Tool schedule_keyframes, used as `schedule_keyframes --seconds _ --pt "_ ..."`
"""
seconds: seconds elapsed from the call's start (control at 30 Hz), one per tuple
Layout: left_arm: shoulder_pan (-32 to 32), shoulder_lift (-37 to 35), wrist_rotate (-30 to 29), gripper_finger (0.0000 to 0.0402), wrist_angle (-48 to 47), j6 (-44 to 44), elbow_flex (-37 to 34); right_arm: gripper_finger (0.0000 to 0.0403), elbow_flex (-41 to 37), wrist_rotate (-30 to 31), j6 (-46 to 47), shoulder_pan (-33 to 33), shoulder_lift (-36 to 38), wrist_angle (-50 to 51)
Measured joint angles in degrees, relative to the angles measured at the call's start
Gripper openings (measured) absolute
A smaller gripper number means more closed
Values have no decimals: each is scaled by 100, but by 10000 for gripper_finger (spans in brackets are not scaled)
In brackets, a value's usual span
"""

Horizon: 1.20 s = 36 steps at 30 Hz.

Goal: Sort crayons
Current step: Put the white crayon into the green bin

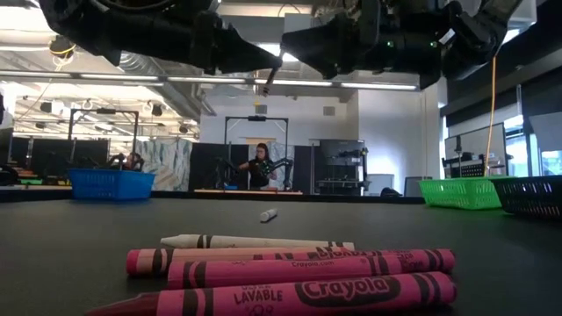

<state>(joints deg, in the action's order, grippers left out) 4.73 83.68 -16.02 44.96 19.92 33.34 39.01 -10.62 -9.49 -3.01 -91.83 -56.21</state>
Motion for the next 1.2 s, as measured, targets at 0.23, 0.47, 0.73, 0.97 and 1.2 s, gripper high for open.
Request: schedule_keyframes --seconds 0.23,0.47,0.73,0.97,1.2 --pt "-2 0 -4 8 171 12 0 78 85 -55 19 9 0 44" --pt "-1 0 -189 8 176 -33 0 12 85 -47 -1 4 2 48" --pt "-3 0 -102 24 169 -139 0 20 85 -51 4 4 2 59" --pt "-17 -39 -504 103 -489 -638 4 13 85 690 -276 1 652 1141" --pt "2 -39 -544 118 -1807 -1058 7 17 105 2360 -298 -2 2113 3537"
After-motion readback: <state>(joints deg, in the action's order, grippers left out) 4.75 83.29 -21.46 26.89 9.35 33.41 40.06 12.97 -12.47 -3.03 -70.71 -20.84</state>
